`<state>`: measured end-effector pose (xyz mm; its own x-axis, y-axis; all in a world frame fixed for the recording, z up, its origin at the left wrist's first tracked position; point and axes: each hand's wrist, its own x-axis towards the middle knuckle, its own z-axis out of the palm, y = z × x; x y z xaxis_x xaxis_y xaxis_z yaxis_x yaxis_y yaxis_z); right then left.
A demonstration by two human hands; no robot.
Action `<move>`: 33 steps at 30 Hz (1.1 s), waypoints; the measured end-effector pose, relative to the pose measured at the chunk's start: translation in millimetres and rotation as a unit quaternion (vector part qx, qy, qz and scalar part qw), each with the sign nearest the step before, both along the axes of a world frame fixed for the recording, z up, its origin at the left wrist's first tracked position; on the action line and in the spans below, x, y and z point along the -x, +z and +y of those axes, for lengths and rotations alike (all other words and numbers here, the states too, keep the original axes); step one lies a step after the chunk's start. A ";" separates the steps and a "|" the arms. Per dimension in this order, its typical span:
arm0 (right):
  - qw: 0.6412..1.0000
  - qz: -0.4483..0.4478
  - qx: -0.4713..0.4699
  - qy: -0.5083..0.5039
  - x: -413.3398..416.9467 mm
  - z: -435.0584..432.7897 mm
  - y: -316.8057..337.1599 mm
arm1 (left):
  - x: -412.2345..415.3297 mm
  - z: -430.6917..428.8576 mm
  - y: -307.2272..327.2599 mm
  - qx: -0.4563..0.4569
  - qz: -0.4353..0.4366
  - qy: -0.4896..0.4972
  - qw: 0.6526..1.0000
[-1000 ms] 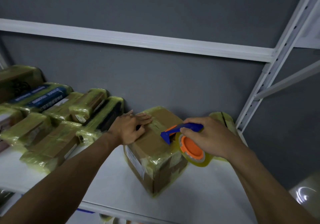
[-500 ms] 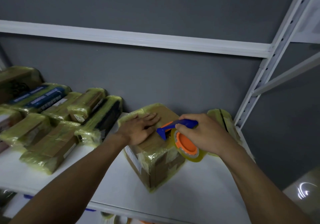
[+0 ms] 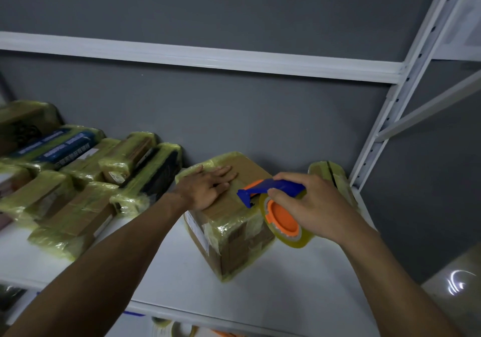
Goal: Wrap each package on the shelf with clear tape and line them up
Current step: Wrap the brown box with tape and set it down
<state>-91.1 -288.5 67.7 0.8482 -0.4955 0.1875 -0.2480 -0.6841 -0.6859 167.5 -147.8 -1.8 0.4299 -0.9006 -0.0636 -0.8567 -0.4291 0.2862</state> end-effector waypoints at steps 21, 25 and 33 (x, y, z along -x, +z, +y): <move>0.998 -0.061 0.008 -0.017 27.8 9.9 -4.3 | 4.7 -20.2 -10.0 -0.038 -0.023 0.113 0.993; 0.999 -0.033 -0.008 -0.006 40.6 12.7 -15.5 | 4.4 -20.5 -11.3 -0.038 -0.023 0.111 0.993; 0.998 -0.049 -0.043 -0.006 49.5 8.4 -27.3 | 25.3 -32.2 -6.8 -0.024 0.007 0.153 0.988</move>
